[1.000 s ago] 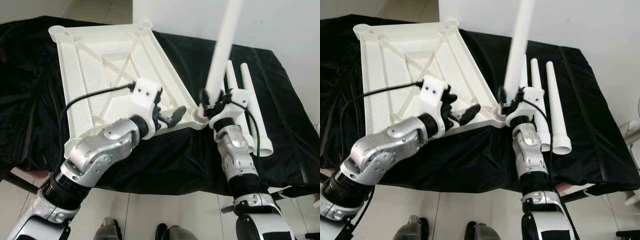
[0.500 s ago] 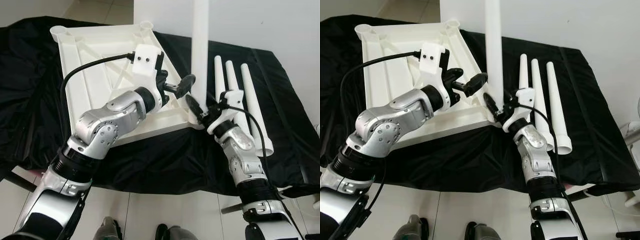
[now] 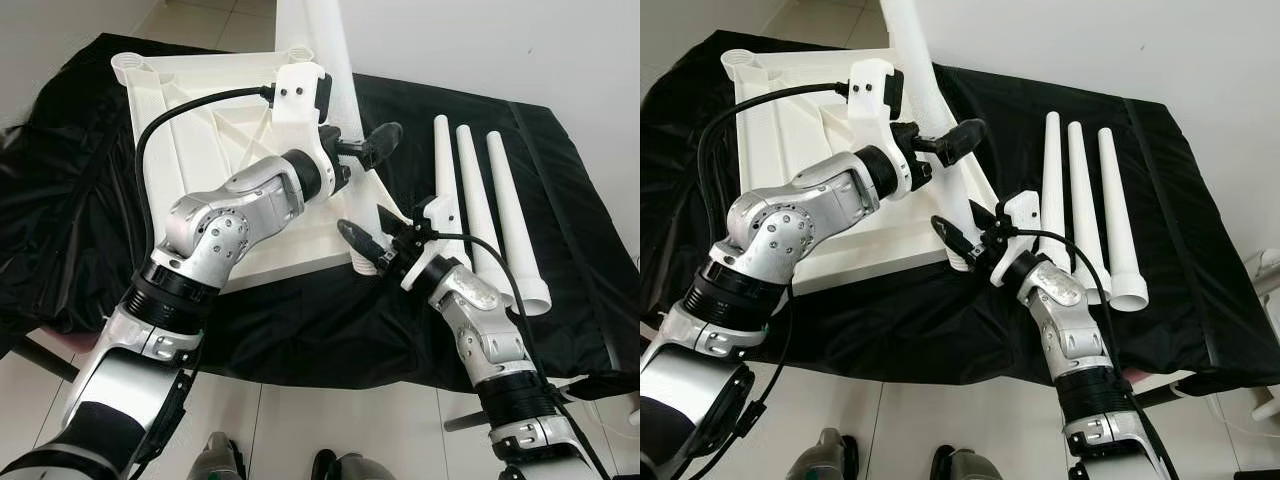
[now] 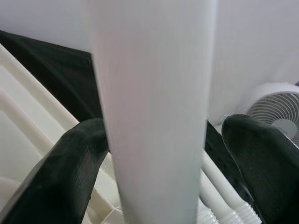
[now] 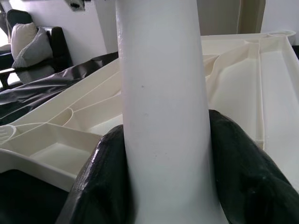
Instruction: Building children table
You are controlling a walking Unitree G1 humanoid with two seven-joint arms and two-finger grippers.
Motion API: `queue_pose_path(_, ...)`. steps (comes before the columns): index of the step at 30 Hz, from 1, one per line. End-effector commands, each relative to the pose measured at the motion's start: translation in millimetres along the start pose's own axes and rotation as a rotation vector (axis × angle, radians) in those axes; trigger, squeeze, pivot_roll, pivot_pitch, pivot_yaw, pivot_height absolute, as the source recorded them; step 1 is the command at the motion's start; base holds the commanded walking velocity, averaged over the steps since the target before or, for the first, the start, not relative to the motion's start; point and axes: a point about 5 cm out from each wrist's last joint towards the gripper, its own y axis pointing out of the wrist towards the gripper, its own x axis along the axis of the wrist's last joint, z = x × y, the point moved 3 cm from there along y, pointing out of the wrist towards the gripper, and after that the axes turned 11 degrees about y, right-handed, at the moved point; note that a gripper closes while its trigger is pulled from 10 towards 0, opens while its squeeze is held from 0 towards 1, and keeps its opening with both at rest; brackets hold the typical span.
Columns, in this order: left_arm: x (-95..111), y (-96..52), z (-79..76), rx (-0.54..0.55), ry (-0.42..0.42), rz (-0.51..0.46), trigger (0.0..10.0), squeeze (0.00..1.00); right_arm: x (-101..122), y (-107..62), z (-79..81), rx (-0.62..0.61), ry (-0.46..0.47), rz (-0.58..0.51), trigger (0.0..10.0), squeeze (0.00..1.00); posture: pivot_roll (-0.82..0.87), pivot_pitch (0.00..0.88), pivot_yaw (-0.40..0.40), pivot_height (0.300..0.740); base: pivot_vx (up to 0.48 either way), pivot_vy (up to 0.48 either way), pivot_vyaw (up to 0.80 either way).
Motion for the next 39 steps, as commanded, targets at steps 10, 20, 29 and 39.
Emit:
queue_pose_path(10,25.4,-8.4,-43.0,-0.525,-0.074,-0.160,0.0,0.00,-0.9,-6.8,-1.8,-0.006,-0.005,0.015,10.0,0.00,0.09,0.089,-0.070,0.740,0.000,0.000,0.00)
queue_pose_path(20,30.7,-7.5,-44.3,-0.523,-0.081,-0.174,0.0,0.00,2.5,-2.7,-4.8,-0.015,0.000,0.019,10.0,0.00,0.09,0.089,-0.070,0.740,0.000,0.000,0.00)
queue_pose_path(29,30.6,2.7,-40.1,-0.420,0.004,-0.124,10.0,0.00,4.9,2.3,-8.2,-0.047,0.056,0.018,10.0,1.00,0.11,0.088,-0.086,0.740,0.000,0.000,0.00)
queue_pose_path(39,44.2,22.0,-20.0,-0.127,0.197,-0.111,10.0,0.00,14.7,22.9,-17.1,-0.189,-0.034,0.037,10.0,0.00,0.11,0.094,-0.093,0.740,0.000,0.000,0.00)
